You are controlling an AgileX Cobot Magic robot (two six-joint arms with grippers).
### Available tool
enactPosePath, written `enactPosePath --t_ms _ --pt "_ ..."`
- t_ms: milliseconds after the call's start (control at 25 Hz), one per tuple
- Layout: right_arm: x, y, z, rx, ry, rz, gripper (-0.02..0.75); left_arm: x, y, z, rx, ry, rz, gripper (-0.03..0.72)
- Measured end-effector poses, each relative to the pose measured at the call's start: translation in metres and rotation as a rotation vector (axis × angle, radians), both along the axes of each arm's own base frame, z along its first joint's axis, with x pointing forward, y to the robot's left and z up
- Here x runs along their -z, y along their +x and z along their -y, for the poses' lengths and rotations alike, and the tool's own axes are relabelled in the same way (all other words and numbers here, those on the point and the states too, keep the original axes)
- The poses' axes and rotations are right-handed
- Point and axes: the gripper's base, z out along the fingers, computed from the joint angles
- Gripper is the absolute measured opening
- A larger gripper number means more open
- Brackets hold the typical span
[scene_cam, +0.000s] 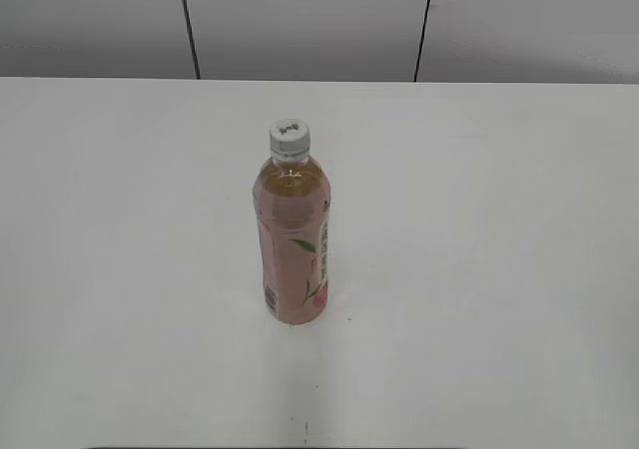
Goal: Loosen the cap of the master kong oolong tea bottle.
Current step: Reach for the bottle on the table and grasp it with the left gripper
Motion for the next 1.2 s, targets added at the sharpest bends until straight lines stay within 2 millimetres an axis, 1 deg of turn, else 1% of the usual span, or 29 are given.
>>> enactPosePath --t_ms 120,160,320,400,520,640,760,920,1040,1120,1200 --pt "0.0 0.0 0.0 0.0 0.0 0.0 0.582 -0.005 0.0 0.0 0.0 -0.002 0.043 0.241" --pt "0.0 0.0 0.0 0.0 0.0 0.0 0.582 -0.009 0.0 0.0 -0.001 -0.004 0.084 0.241" --pt "0.0 0.0 0.0 -0.003 0.004 0.0 0.582 -0.033 0.003 0.0 -0.005 -0.016 0.343 0.241" --pt "0.0 0.0 0.0 -0.003 0.004 0.0 0.582 -0.036 0.006 0.0 -0.008 -0.015 0.399 0.24" --pt "0.0 0.0 0.0 -0.003 0.004 0.0 0.582 -0.022 0.017 0.0 -0.007 -0.017 0.386 0.239" --pt "0.0 0.0 0.0 -0.003 0.004 0.0 0.582 0.0 0.032 0.002 -0.002 -0.038 0.373 0.239" --pt "0.0 0.0 0.0 -0.003 0.004 0.001 0.582 0.019 0.045 0.003 0.0 -0.082 0.429 0.239" --pt "0.0 0.0 0.0 -0.003 0.004 0.001 0.582 0.037 0.057 0.002 -0.016 -0.105 0.546 0.239" --pt "0.0 0.0 0.0 -0.003 0.004 0.001 0.582 0.05 0.068 0.001 -0.032 -0.117 0.58 0.239" --pt "0.0 0.0 0.0 -0.003 0.004 0.001 0.582 0.059 0.076 0.0 -0.04 -0.114 0.555 0.239" --pt "0.0 0.0 0.0 -0.003 0.004 0.001 0.582 0.065 0.085 0.0 -0.047 -0.114 0.493 0.239"
